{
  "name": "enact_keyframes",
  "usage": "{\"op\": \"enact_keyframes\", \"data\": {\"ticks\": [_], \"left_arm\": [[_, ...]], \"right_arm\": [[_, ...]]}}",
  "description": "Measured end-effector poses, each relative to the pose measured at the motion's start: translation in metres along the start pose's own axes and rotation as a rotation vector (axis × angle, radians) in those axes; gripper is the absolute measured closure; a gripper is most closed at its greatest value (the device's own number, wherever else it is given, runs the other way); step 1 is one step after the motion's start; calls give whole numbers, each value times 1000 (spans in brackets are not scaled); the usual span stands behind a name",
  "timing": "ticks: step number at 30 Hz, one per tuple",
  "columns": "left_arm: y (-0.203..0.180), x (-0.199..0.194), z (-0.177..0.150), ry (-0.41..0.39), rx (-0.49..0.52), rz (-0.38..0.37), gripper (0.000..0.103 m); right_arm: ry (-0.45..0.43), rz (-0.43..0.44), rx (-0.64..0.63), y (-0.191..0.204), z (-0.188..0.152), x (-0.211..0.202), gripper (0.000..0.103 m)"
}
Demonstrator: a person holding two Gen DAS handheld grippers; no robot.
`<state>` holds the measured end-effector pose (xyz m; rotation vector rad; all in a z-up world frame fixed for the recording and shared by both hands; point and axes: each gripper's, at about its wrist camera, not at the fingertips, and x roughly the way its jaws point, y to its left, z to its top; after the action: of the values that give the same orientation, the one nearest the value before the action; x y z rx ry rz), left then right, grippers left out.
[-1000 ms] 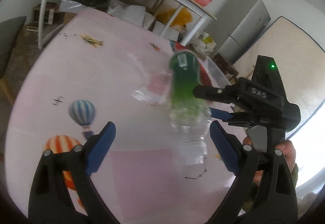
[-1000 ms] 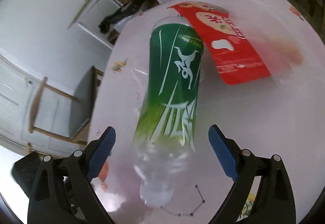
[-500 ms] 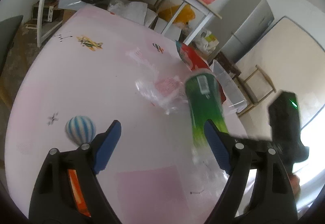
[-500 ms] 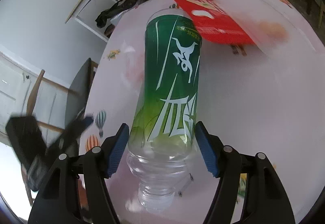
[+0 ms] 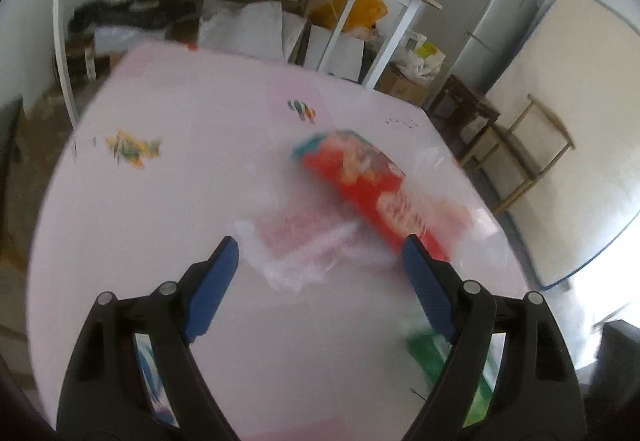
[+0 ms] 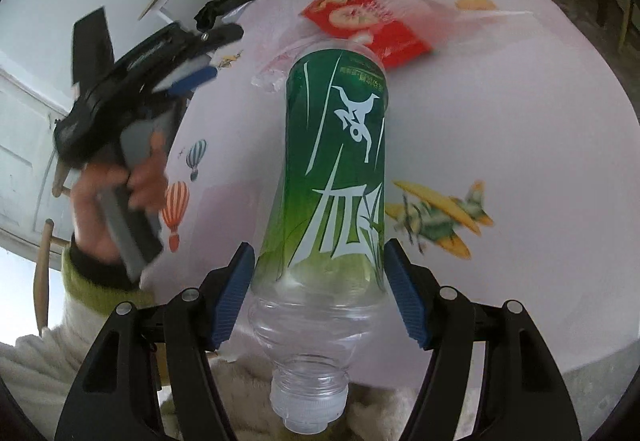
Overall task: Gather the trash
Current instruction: 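Grasp the clear printed plastic bag with the left gripper while the right holds the bottle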
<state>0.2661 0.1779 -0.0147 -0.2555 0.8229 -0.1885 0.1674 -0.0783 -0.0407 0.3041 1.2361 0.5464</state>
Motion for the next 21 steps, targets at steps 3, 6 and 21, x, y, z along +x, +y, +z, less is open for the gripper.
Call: {"op": "enact_keyframes", "data": {"ticks": [3,6,21], "left_arm": [[-10,18,6,33,109,26,22],[-16,42,4,81,231,77,22],[-27,64,-18,194,362,99,84]], "right_arm": [[0,16,20,-9,-7,-6,38],[3,29,35,-13,-6,-10,38],[-30,5,98,-30,-25,-23,38]]}}
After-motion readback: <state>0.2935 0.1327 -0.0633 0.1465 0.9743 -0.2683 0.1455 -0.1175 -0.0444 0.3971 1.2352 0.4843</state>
